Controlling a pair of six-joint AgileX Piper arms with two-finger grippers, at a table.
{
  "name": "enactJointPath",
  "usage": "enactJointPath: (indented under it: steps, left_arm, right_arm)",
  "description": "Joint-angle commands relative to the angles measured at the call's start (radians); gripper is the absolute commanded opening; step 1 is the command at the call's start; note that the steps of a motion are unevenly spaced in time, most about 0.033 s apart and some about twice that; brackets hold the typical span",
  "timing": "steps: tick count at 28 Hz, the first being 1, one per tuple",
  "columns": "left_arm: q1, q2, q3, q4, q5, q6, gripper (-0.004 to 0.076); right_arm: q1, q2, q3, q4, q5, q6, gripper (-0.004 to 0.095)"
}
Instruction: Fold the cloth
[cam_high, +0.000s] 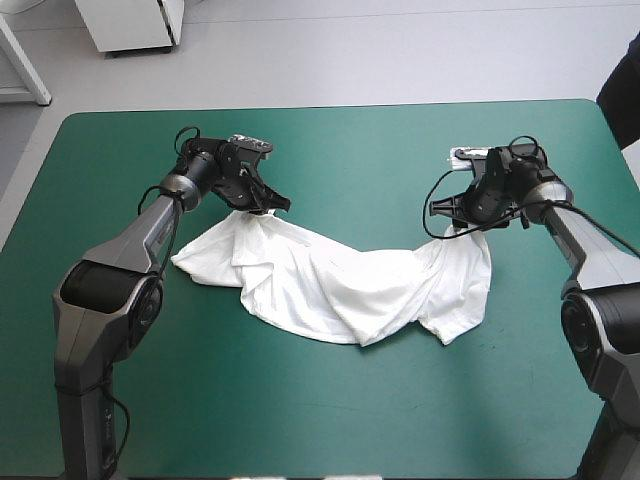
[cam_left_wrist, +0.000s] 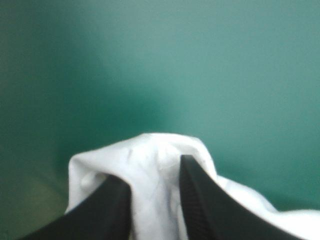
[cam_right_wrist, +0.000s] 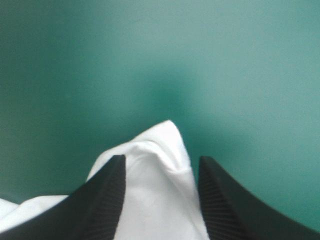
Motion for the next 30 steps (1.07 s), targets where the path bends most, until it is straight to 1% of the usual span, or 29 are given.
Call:
enactJointPath:
  steps: [1, 2, 3, 5, 7, 11, 13, 19, 21, 26, 30]
  left_arm:
    - [0.001, -0.063, -0.063, -0.014, 0.036, -0.008, 0.04]
    - [0.001, -0.063, -0.079, -0.014, 0.064, -0.008, 0.0432]
    - [0.001, -0.063, -0.094, -0.012, 0.088, -0.008, 0.0446]
    - [0.001, -0.063, -0.125, -0.001, 0.137, -0.008, 0.0444]
    - [0.001, -0.063, -0.155, 0.013, 0.187, -0.008, 0.0442]
    - [0.001, -0.084, -0.188, 0.025, 0.296, -0.008, 0.0443]
    - [0.001, -0.102, -0.184, 0.038, 0.342, -0.008, 0.0442]
    - [0.002, -0.216, -0.122, 0.13, 0.34, -0.049, 0.0442]
    - [0.013, -0.28, -0.053, 0.17, 0.34, -0.081, 0.0442]
    - [0.098, -0.374, 0.148, 0.128, 0.34, -0.087, 0.0442]
    - [0.152, -0.424, 0.302, 0.134, 0.329, -0.089, 0.0442]
  right_arm:
    - [-0.01, -0.055, -0.078, 0.007, 0.029, -0.009, 0.0582]
    - [-0.01, -0.058, -0.092, 0.0, 0.041, -0.009, 0.0564]
    - [-0.01, -0.063, -0.103, 0.0, 0.05, -0.009, 0.0547]
    - [-0.01, -0.075, -0.11, 0.0, 0.071, -0.011, 0.0506]
    - [-0.01, -0.094, -0.112, 0.0, 0.094, -0.011, 0.0485]
    - [-0.01, -0.128, -0.113, 0.0, 0.144, -0.011, 0.0484]
    - [-0.01, -0.149, -0.113, 0.0, 0.151, -0.011, 0.0484]
    - [-0.011, -0.199, -0.113, -0.031, 0.164, -0.011, 0.0484]
    - [-0.011, -0.214, -0.113, -0.038, 0.165, -0.011, 0.0484]
    - [-0.011, -0.228, -0.113, -0.038, 0.168, -0.008, 0.0484]
    - [-0.011, -0.232, -0.113, -0.034, 0.166, -0.008, 0.0454]
